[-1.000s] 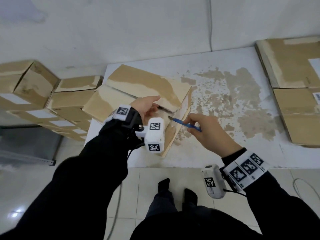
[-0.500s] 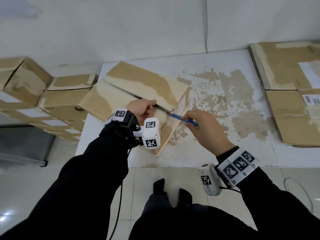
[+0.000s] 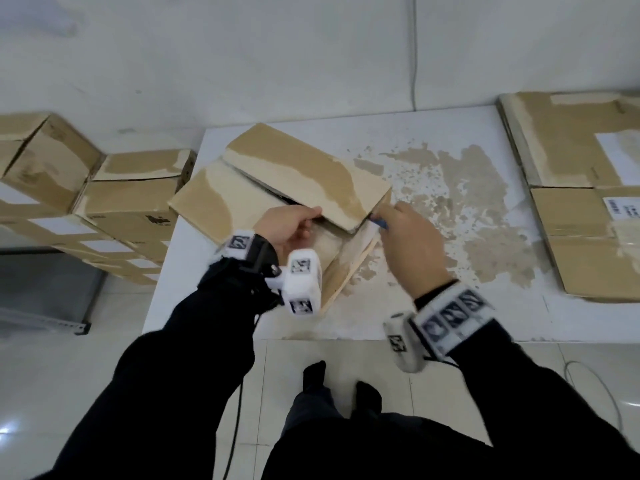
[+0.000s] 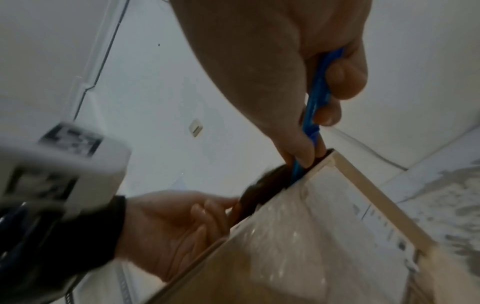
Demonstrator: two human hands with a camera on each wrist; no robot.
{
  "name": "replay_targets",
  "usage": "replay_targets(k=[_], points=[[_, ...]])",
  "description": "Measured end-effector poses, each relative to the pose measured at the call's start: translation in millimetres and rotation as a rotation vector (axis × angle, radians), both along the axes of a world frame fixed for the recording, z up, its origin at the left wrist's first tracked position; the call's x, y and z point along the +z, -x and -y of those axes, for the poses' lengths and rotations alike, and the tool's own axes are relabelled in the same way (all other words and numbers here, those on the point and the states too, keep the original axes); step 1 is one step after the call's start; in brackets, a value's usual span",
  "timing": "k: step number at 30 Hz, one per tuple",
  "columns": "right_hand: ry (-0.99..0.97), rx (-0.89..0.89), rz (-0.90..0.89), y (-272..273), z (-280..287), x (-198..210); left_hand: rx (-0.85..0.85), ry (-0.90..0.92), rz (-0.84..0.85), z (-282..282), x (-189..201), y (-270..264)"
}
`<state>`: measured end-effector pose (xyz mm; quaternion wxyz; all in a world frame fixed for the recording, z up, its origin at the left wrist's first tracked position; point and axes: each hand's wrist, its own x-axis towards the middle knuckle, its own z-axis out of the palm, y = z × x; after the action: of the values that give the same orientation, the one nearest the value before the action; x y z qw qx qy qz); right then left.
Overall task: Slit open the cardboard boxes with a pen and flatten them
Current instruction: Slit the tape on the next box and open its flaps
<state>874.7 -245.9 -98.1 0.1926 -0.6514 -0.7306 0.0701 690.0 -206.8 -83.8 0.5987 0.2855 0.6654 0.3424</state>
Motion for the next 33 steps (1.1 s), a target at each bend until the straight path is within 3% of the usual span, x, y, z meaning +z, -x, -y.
replay_targets(k=[3, 6, 9, 11, 12, 14, 16, 18, 19, 21, 24, 27, 30, 33], points=[[0.062, -0.099, -0.199, -55.7, 11.2, -20.9, -0.007, -0.171, -0.199, 10.7, -4.3, -8.9], [0.208, -0.286, -0.298, -110.2, 17.3, -73.1, -0.134, -0.279, -0.456, 7.1, -5.9, -4.6], [0.441, -0.373, -0.209, -133.9, 14.0, -115.8, -0.472, -0.331, -1.006, 2.6, 7.5, 3.1], [0.499, -0.331, -0.025, -134.8, 13.8, -125.1, -0.636, -0.400, -1.162, -0.6, 15.8, 6.3], [0.406, -0.290, -0.020, -127.2, 15.3, -119.8, -0.706, -0.426, -1.195, -3.1, 17.7, 7.7], [0.095, -0.082, -0.249, -96.0, 17.9, -93.4, -0.836, -0.469, -1.282, -8.0, 19.2, 9.5], [-0.002, 0.275, -0.424, -46.8, 19.9, -57.1, -0.902, -0.515, -1.369, -11.7, 21.3, 10.9], [-0.042, 0.541, -0.367, -5.6, 16.1, -39.1, -0.918, -0.600, -1.445, -10.7, 29.1, 12.4], [-0.079, 0.579, -0.319, 4.0, 10.4, -40.1, -0.923, -0.638, -1.456, -8.0, 36.3, 14.2], [-0.148, 0.479, -0.276, 5.8, -7.4, -34.5, -0.925, -0.674, -1.408, 2.0, 57.8, 21.6], [-0.116, 0.284, -0.297, -8.8, -43.7, -14.5, -0.942, -0.550, -1.256, 25.0, 92.1, 46.5], [0.142, 0.191, -0.277, -22.6, -87.6, -5.2, -1.043, -0.365, -1.152, 51.3, 111.8, 73.3], [0.475, 0.270, -0.155, -28.4, -112.5, -8.2, -1.129, -0.193, -1.125, 72.7, 109.0, 92.1], [0.554, 0.358, -0.138, -32.0, -127.7, -7.4, -1.129, -0.045, -1.046, 82.9, 83.4, 106.3]])
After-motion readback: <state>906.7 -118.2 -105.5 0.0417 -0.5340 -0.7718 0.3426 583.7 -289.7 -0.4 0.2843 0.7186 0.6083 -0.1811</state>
